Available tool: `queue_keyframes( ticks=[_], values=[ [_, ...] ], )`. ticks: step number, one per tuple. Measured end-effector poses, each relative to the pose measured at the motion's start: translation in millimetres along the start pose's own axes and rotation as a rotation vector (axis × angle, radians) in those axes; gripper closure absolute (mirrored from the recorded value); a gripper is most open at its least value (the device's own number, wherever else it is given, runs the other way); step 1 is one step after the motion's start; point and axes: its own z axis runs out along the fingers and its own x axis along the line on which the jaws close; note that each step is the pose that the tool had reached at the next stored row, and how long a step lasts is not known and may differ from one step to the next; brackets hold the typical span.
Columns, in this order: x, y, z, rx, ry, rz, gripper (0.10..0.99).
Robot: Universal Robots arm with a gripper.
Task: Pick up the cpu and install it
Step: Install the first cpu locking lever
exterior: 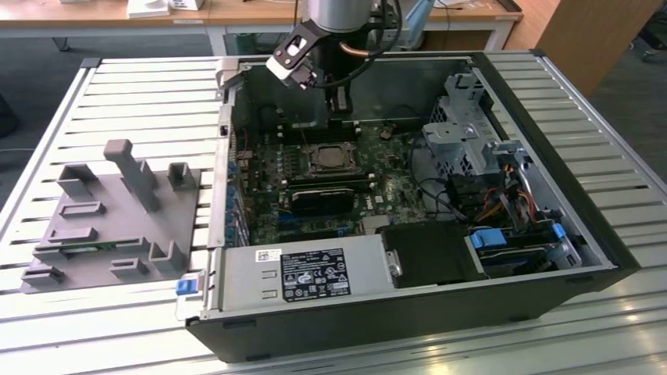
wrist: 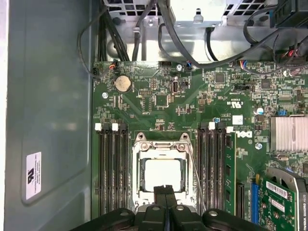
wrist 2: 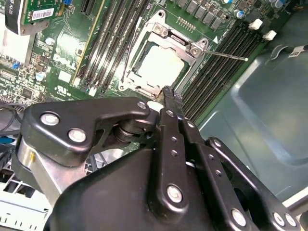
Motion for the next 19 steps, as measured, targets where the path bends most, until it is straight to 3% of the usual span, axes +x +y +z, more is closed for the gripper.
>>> queue_keyframes(
  ticks=[14,19],
  values=[
    [-0.1,-0.1,2.2,0.009,0.0051,-0.254,0.98],
    [-0.1,-1.9,3.6,0.01,0.0066,-0.311,0.98]
  ],
)
